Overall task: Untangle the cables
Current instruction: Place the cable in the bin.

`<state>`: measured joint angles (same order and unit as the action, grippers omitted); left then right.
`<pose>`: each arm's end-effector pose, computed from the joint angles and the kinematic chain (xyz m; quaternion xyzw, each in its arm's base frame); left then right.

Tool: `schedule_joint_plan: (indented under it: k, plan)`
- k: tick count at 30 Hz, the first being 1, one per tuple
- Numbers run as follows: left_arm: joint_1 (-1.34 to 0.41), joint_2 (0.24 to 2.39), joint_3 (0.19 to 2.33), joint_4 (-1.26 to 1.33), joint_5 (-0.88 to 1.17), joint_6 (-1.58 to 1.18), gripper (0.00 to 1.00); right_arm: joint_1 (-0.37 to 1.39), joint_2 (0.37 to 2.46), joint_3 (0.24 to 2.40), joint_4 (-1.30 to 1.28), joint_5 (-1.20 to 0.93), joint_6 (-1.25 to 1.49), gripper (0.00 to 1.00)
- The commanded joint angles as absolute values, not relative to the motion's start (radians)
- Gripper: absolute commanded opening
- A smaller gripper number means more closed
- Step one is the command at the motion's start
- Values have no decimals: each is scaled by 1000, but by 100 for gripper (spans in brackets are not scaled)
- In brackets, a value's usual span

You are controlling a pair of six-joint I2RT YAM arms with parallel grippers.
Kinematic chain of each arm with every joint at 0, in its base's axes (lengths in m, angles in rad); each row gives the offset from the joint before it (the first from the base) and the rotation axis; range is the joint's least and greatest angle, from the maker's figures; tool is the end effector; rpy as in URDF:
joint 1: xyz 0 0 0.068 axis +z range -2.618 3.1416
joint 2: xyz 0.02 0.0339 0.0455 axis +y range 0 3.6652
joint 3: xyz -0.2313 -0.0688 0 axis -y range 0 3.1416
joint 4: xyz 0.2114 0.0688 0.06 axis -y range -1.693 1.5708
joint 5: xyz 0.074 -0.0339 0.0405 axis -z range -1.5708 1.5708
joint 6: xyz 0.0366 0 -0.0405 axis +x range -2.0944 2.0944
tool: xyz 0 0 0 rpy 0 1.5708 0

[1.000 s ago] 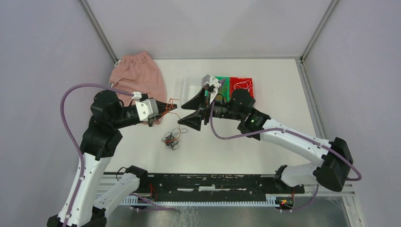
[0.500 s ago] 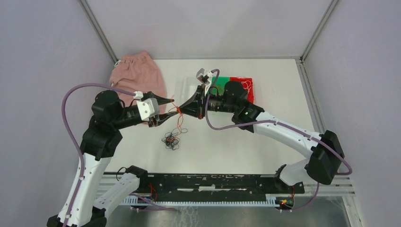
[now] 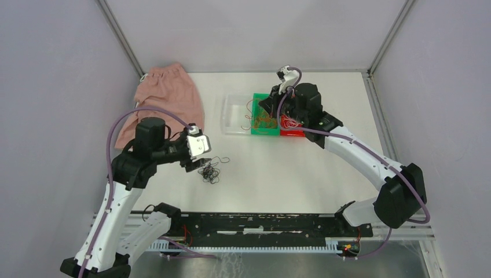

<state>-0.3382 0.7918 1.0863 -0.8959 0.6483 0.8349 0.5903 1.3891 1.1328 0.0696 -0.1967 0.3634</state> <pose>0.1129 -0.0631 0.3385 0.5878 0.6164 -0.1646 0.4974 0.2501 0.1762 0.3250 -0.1490 0.7542 0.3586 0.5295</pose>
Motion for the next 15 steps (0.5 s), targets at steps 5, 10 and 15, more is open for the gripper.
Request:
schedule_joint_plan:
  k: [5, 10, 15]
  plan:
    - [-339, 745, 1080, -949, 604, 941, 78, 555, 1521, 1264, 9, 72, 136, 0]
    - [-339, 725, 1077, -957, 600, 954, 78, 545, 1626, 1321, 15, 171, 79, 0]
    - [-340, 715, 1077, -960, 598, 957, 78, 543, 1713, 1369, 6, 241, 15, 0]
